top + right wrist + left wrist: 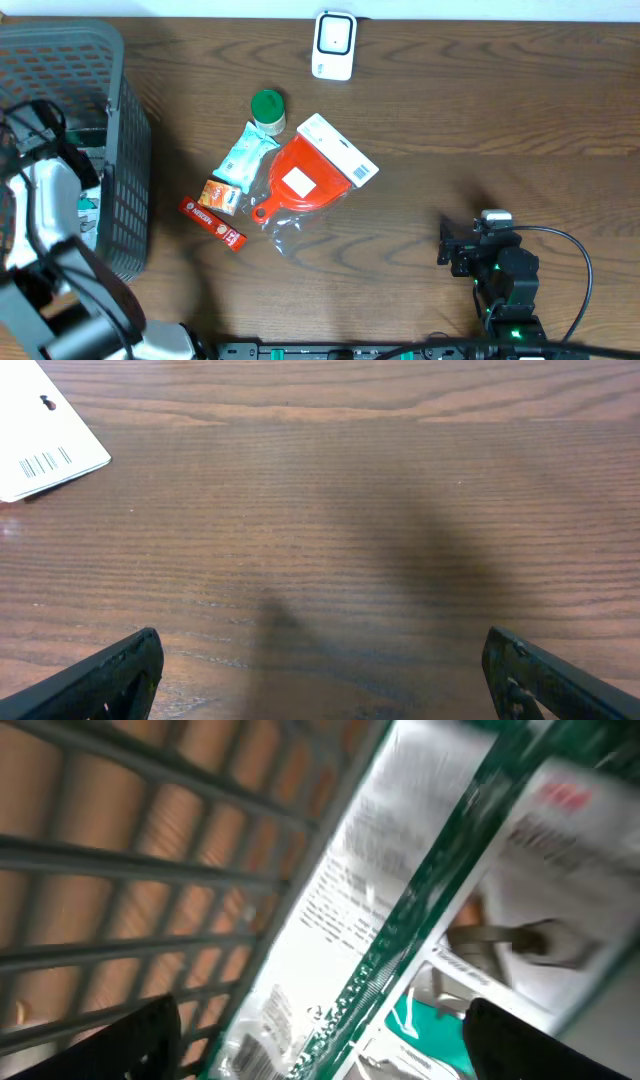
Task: Scan the item barcode
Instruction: 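Lower the left gripper into the basket beside the gloves bag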
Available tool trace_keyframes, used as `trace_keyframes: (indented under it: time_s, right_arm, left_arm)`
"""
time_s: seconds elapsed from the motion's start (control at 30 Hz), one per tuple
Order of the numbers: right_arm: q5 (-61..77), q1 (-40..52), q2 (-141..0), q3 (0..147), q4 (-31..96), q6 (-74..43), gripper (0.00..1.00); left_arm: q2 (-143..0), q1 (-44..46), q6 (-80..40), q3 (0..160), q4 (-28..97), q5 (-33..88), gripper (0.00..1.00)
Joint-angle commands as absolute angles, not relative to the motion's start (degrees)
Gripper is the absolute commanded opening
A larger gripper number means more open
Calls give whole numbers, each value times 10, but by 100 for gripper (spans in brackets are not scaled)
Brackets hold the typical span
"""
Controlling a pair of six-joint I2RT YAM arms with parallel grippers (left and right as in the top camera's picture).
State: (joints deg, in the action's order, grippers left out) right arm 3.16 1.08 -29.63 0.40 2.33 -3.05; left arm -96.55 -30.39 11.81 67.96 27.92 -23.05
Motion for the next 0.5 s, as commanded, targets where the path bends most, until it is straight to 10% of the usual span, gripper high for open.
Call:
trace_keyframes:
  time_s: [0.0, 0.47]
  right_arm:
    - [28, 15, -295, 3, 22, -38, 99]
    - [28, 15, -295, 3, 20, -38, 99]
  left_arm:
    - [-926, -281, 151, 678, 301, -214, 90]
    - [-1030, -259, 215, 678, 342, -137, 92]
